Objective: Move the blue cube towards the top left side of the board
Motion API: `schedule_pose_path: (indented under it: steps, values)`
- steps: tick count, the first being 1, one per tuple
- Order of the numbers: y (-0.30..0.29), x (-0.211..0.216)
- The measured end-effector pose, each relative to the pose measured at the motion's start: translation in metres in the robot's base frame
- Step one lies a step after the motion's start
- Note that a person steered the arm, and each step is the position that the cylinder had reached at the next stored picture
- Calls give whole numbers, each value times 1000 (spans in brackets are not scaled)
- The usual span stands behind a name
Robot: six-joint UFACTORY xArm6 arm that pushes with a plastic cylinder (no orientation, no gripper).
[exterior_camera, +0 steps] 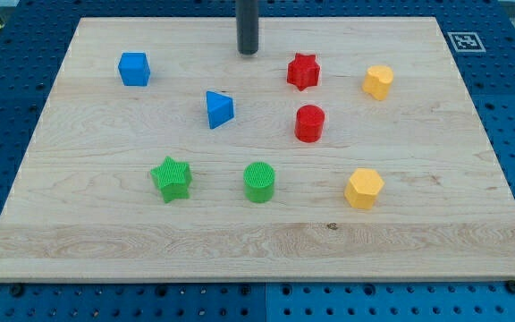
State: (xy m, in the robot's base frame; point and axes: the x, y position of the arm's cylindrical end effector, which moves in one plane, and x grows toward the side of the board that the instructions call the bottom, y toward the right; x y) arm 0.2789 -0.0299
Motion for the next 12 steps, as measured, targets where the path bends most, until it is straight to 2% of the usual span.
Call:
schedule_pose_path:
  steps: [4, 6, 7, 8, 12]
  values:
    - [-82, 95]
    - [-108, 95]
    - [-140, 95]
    - [-160, 81]
    - [-160, 55]
